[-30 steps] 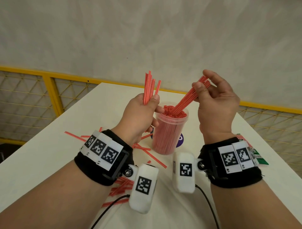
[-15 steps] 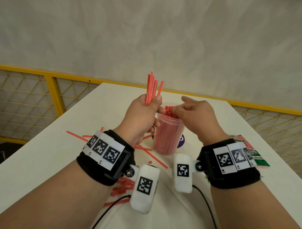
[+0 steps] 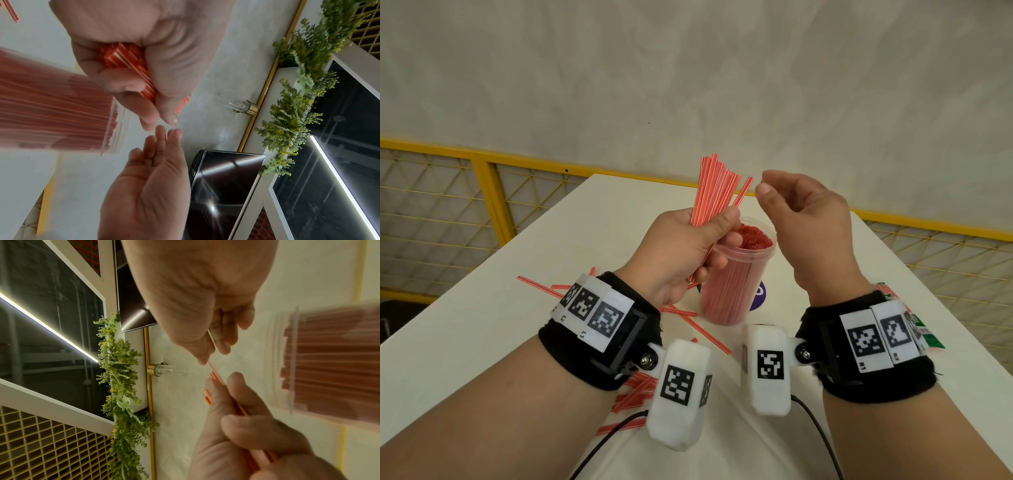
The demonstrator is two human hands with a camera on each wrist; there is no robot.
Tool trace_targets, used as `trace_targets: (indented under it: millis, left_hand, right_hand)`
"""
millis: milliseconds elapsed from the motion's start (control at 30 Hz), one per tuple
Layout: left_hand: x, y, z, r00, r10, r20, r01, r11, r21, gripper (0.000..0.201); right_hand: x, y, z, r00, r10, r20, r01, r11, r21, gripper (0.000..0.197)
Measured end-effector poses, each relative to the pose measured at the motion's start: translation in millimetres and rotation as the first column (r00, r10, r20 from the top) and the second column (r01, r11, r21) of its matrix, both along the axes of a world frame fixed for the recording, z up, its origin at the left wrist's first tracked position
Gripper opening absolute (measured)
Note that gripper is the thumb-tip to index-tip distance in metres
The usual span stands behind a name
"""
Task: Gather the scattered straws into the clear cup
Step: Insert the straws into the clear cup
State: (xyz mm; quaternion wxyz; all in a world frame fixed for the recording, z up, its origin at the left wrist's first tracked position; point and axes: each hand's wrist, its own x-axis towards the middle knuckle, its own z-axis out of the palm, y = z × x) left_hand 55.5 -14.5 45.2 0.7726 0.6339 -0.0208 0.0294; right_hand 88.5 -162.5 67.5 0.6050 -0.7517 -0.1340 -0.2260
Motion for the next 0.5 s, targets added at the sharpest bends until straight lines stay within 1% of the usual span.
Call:
trace_targets:
  millis: [100, 167, 367, 500]
  left_hand:
    - [-0.3, -1.9, -1.1, 1.000, -0.017, 0.002, 0.017, 1.000, 0.005, 0.028]
    - [-0.9, -3.9, -2.0, 0.999, -0.034, 0.002, 0.034, 0.999, 0.006, 0.026]
    - [-3.6, -7.8, -1.8, 0.998, -0.063, 0.002, 0.063, 0.998, 0.019, 0.023]
    - [-5.6, -9.3, -0.4, 0.998, -0.069, 0.012, 0.069, 0.997, 0.037, 0.023]
  right_hand:
    - [-7.3, 2.2, 4.5, 0.996, 0.079, -0.034, -0.078, 0.996, 0.036, 0.026]
    - [-9.5, 3.6, 5.5, 0.992, 0.108, -0.065, -0.105, 0.993, 0.048, 0.030]
    - [-11.7, 5.4, 5.6, 0.978, 0.184, -0.102, -0.164, 0.971, 0.176, 0.034]
    - [-12.6, 3.7, 6.2, 0.974, 0.202, -0.100, -0.177, 0.962, 0.209, 0.033]
